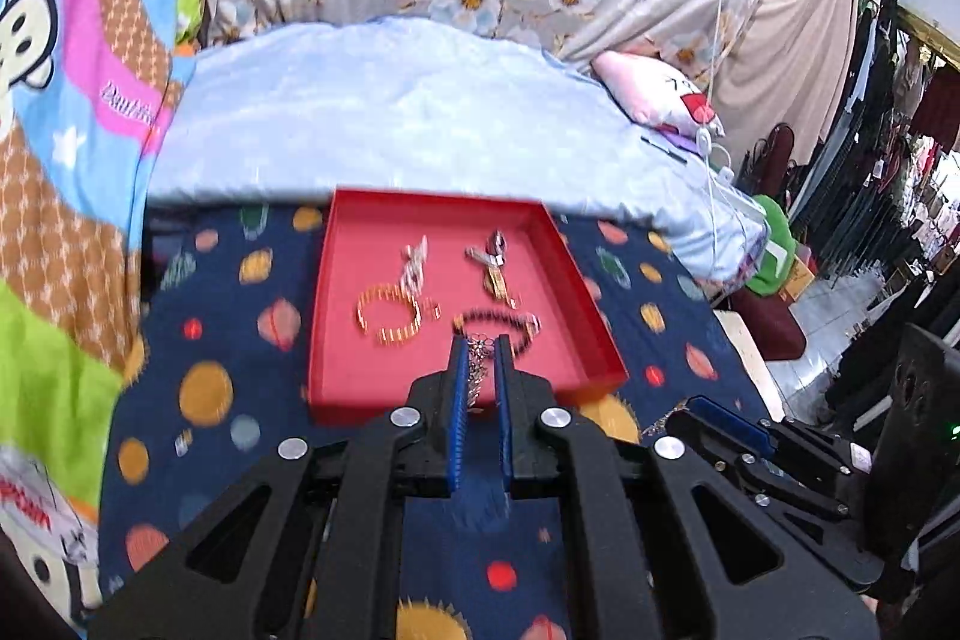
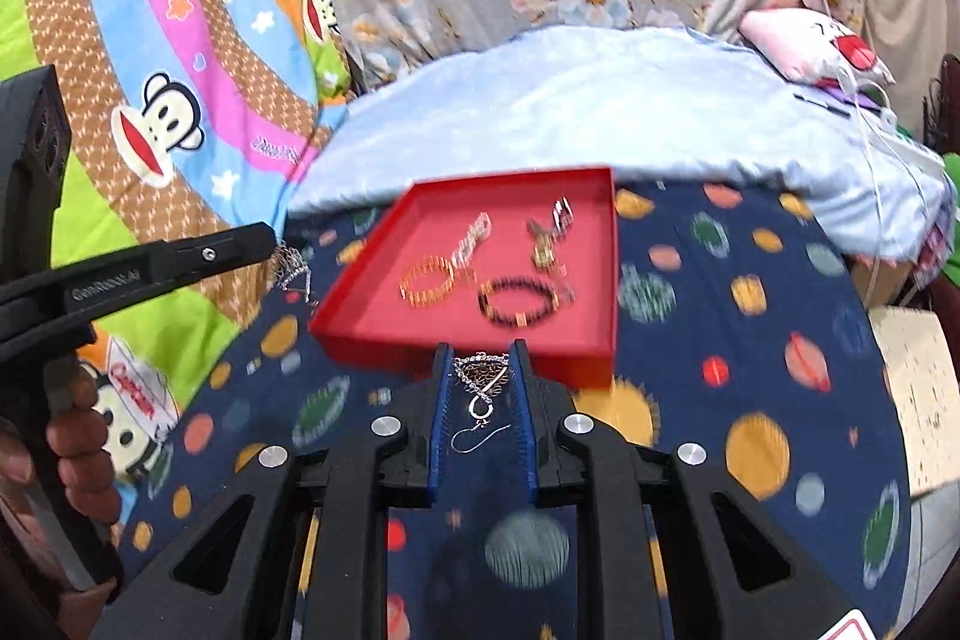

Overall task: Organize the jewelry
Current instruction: 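Carry the filigree earring and silver chain into the red tray and open both grippers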

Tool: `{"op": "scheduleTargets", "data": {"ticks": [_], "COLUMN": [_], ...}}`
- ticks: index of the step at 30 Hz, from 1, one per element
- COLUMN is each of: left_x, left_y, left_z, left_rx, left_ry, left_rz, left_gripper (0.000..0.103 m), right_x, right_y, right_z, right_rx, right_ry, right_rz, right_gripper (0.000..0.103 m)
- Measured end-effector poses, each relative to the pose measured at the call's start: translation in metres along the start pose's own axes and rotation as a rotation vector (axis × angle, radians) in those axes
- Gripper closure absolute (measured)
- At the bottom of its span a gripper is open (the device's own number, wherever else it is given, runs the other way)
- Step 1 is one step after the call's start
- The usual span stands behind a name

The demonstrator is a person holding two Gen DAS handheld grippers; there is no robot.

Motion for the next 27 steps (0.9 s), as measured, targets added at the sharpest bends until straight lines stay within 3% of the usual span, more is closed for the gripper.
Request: {"op": "scheduleTargets", "data": {"ticks": [8, 20, 21, 24, 27], "left_x": [-0.045, -0.108, -0.111, -0.115, -0.115], "left_y": [0.009, 0.014, 0.015, 0.020, 0.026], "left_z": [-0.032, -0.013, -0.012, -0.010, -0.010], "left_rx": [0.032, 0.050, 0.051, 0.054, 0.063], "left_ry": [0.021, 0.137, 0.136, 0.131, 0.124], "left_rz": [0.014, 0.007, -0.009, -0.047, -0.072], "left_gripper": [0.095, 0.095, 0.092, 0.065, 0.065], "right_x": [-0.052, -0.113, -0.114, -0.112, -0.109], "right_y": [-0.004, -0.023, -0.025, -0.029, -0.033], "right_z": [-0.044, -0.028, -0.028, -0.029, -0.032], "right_rx": [-0.008, -0.019, -0.019, -0.018, -0.026], "right_ry": [0.015, 0.104, 0.100, 0.079, 0.070], "right_rz": [-0.048, -0.011, -0.003, 0.023, 0.025], "right_gripper": [0.086, 0.085, 0.083, 0.076, 0.076]}}
Point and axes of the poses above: each gripper's, at about its wrist camera, not at the fingertips, and x roughly against the way its jaws point, y to its left, z to its underside, the point moved 3 cm from there along -x, roughly the way its jaws point, and after that the axes turned 5 degrees about -z, right-handed, at the moved point
